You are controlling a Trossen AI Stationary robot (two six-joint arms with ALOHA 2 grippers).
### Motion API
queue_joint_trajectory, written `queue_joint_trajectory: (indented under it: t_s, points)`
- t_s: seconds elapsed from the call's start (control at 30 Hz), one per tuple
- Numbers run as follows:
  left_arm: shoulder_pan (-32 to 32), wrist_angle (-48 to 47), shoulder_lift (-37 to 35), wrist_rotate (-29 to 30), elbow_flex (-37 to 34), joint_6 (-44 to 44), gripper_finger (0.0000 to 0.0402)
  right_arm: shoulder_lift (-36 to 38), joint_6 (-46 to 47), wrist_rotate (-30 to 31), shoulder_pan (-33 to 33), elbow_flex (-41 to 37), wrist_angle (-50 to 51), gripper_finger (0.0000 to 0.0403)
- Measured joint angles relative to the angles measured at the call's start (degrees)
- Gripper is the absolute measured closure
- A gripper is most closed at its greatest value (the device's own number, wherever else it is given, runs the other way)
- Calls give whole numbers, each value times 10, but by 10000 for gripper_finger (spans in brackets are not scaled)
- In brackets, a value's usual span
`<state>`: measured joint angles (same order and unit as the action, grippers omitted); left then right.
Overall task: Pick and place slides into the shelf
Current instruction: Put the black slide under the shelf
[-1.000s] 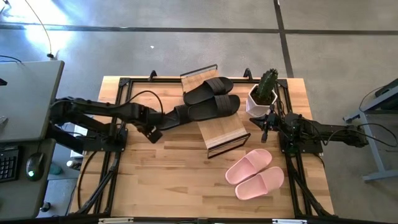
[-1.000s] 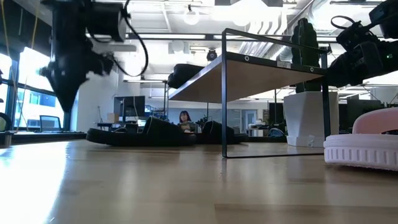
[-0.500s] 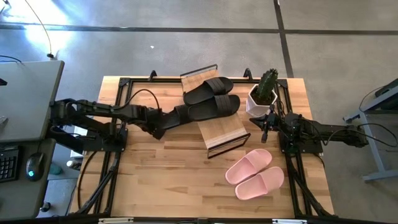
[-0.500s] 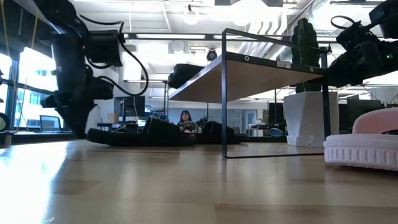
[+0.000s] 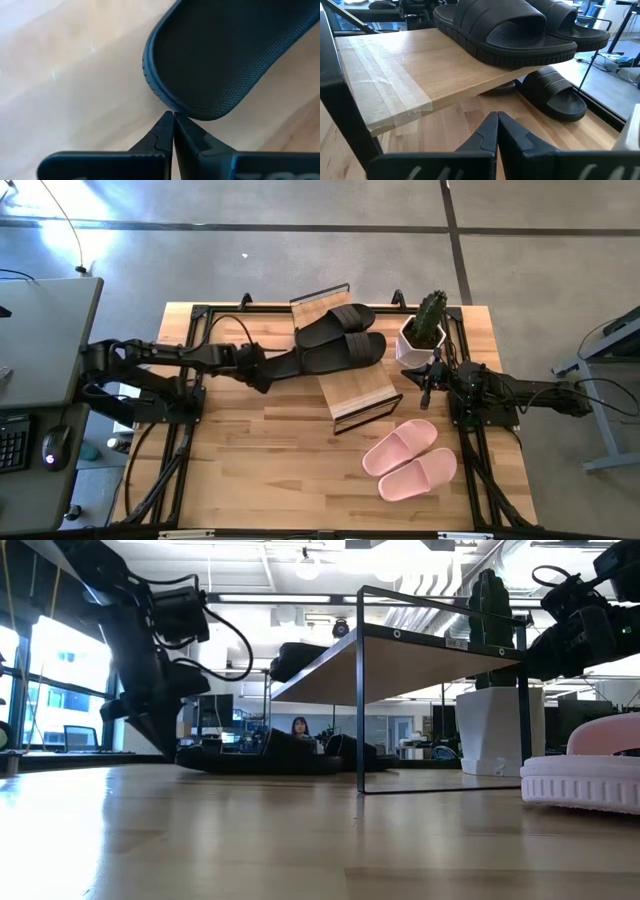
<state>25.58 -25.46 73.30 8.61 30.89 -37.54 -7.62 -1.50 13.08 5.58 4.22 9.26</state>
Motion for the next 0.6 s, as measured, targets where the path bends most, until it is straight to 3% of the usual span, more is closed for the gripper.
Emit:
queue_joint_trajectory:
  t_s: [0.6]
  points:
    - [18, 223, 121, -28, 0, 44, 400, -7, 6, 0, 0, 0, 0, 402]
